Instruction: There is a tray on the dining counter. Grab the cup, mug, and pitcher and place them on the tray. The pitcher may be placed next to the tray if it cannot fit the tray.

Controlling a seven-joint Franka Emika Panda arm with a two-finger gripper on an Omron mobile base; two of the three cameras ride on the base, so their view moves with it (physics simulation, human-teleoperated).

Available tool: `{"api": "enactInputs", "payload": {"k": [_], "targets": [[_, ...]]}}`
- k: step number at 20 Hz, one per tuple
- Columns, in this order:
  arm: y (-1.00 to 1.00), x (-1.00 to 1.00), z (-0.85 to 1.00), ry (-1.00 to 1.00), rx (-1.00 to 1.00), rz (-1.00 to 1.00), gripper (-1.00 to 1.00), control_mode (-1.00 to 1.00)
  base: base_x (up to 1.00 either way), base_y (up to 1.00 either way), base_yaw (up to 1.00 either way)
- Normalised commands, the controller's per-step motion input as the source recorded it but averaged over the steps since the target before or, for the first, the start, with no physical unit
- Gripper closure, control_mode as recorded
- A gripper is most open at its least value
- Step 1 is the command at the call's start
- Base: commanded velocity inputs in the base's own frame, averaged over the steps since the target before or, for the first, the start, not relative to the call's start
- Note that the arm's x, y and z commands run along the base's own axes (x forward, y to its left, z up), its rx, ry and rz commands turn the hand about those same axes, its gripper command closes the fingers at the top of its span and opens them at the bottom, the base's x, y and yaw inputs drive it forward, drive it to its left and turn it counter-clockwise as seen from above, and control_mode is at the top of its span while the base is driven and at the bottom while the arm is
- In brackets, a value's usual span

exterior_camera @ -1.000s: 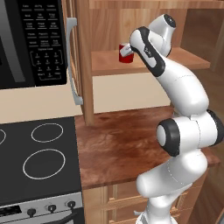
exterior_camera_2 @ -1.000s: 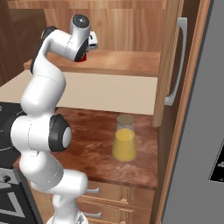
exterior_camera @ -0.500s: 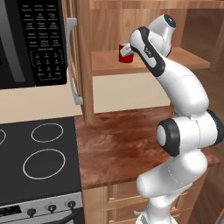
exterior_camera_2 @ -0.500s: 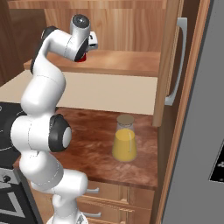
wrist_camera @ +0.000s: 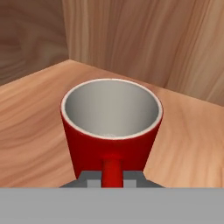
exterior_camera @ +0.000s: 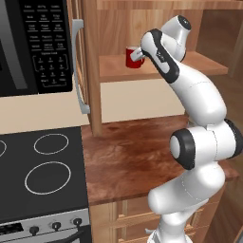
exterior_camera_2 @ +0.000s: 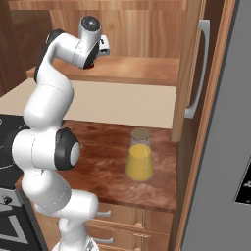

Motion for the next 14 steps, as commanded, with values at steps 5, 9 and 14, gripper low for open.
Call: {"api": "enactInputs", "payload": {"k": [5,9,14], "targets": [[0.00,0.00,0.00,0.00,0.00,0.00,1.00,-1.00,0.00,0.00,0.00],[0.00,0.00,0.00,0.00,0.00,0.00,1.00,-1.00,0.00,0.00,0.00],[-0.01,0.00,0.00,-0.08,0.00,0.00,1.00,-1.00,0.00,0.00,0.00]]}}
